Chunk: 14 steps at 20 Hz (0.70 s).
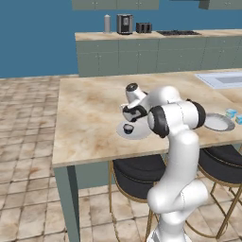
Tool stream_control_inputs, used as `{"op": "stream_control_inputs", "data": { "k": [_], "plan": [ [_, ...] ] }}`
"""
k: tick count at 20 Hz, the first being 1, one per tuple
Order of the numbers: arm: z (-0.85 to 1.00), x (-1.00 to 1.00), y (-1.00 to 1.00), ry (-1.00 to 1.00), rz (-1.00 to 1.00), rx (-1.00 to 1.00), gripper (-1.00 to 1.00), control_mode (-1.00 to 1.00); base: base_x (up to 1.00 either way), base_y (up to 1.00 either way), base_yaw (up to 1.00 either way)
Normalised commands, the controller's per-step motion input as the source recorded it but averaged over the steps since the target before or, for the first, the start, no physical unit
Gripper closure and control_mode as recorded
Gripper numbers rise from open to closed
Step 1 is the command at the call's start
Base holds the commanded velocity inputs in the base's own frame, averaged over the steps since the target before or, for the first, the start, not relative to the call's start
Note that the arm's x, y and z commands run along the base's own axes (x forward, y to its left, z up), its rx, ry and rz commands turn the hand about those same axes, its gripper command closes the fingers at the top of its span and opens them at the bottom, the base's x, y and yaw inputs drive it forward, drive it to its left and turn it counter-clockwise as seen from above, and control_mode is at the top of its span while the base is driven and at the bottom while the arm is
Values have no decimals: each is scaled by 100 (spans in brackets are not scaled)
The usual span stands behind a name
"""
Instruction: Place two yogurt containers on each plate.
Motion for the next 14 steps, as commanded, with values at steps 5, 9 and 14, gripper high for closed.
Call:
{"op": "stream_control_inputs", "data": {
  "k": [5,9,14],
  "plan": [
    [0,7,-100,7,0,13,-100,-100,0,0,0],
    [4,0,-100,15,0,15,-100,-100,0,0,0],
    [53,1,-100,13,0,3,-100,-100,0,0,0]
  ]
}}
